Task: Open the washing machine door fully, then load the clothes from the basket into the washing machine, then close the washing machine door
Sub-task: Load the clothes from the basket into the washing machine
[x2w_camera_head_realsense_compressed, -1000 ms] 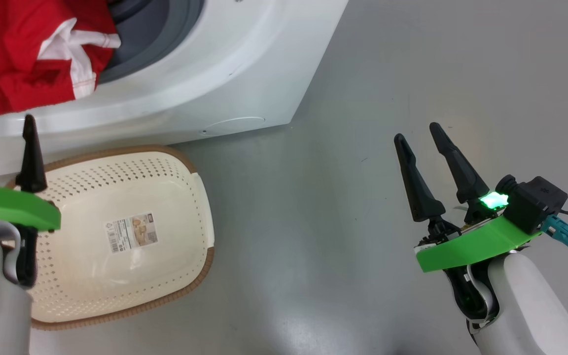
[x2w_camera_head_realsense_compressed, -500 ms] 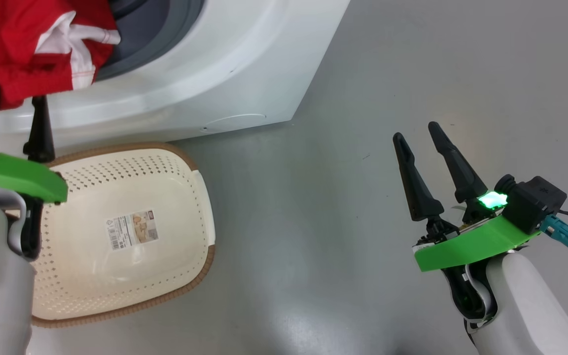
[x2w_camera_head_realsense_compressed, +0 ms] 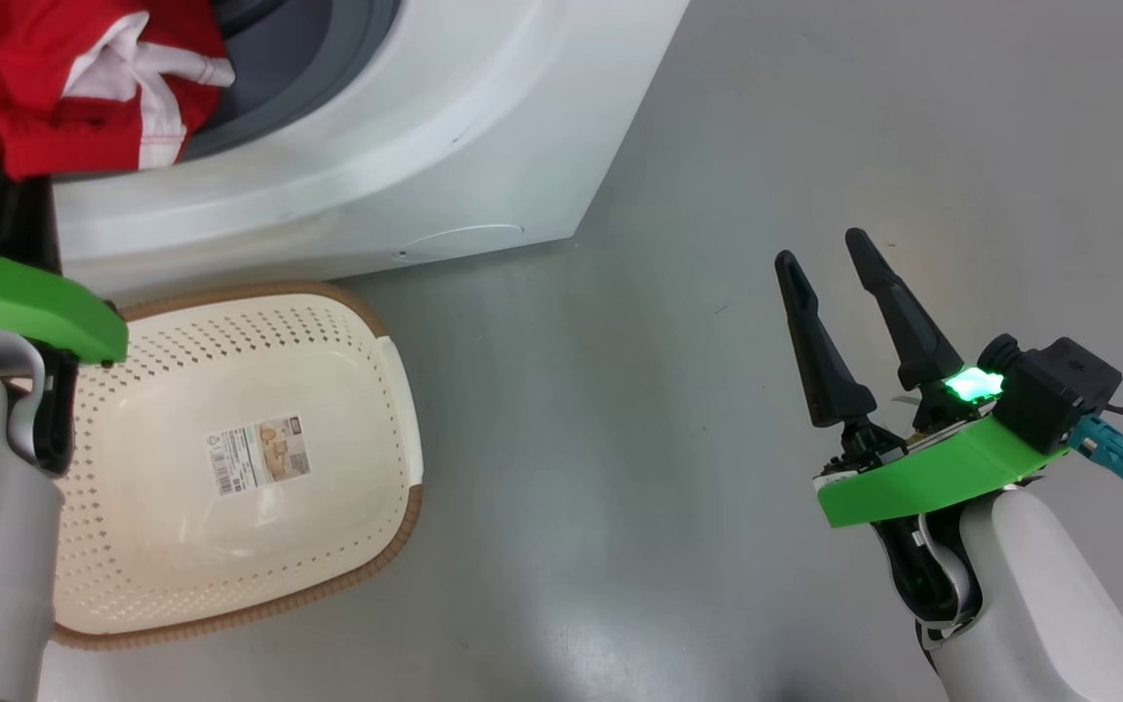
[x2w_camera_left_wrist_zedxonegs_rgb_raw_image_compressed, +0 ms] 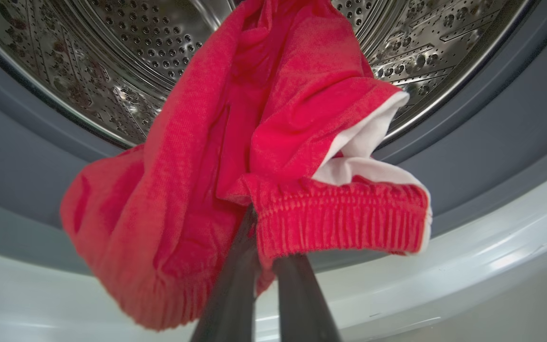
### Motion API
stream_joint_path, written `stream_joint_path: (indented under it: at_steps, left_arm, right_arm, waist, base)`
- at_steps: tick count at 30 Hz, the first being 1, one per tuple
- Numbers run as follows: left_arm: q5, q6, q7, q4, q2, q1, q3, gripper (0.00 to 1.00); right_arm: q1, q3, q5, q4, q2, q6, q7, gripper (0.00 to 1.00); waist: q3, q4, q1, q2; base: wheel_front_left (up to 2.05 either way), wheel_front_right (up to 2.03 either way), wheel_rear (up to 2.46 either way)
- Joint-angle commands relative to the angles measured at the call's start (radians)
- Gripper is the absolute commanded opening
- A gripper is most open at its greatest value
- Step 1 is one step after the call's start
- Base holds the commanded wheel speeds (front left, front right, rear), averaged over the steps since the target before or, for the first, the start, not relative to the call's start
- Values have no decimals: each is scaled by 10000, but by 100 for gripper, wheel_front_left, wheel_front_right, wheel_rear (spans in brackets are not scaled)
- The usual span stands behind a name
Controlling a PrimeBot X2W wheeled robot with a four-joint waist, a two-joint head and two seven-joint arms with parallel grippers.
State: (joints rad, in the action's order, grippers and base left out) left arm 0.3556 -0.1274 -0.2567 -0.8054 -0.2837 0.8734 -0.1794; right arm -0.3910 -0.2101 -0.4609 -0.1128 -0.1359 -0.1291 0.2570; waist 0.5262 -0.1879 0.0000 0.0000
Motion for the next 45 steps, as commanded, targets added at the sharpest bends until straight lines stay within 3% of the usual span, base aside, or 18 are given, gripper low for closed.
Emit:
stream_joint_path:
  at_steps: [1, 15, 30, 35, 45]
  left_arm:
    - [38, -32, -51, 149, -509, 225, 189, 0]
    - [61, -32, -50, -376, -386, 1356, -501, 0]
    - [36, -33, 630, -2157, -1006, 4626, -1555, 0]
    - [122, -24, 264, -2277, -1103, 5545, -1553, 0]
    - [-291, 784, -47, -724, -1271, 5854, -864, 0]
  right_arm:
    - [134, -163, 45, 221, 37, -16, 48, 100]
    - [86, -334, 37, 236, 98, -16, 48, 100]
    - [-66, -242, 42, 509, 563, -16, 48, 100]
    - [-71, -205, 64, 590, 681, -16, 48, 100]
    - [-183, -196, 128, 682, 797, -16, 48, 100]
  waist:
    - [-12, -5, 0, 0]
    - [179, -54, 0, 0]
    - [1573, -1071, 0, 0]
    - [1906, -1358, 0, 0]
    - [2254, -1448, 0, 0]
  base:
    - [0, 0, 0]
    - [0, 0, 0]
    - [0, 0, 0]
    - [0, 0, 0]
    - [0, 0, 0]
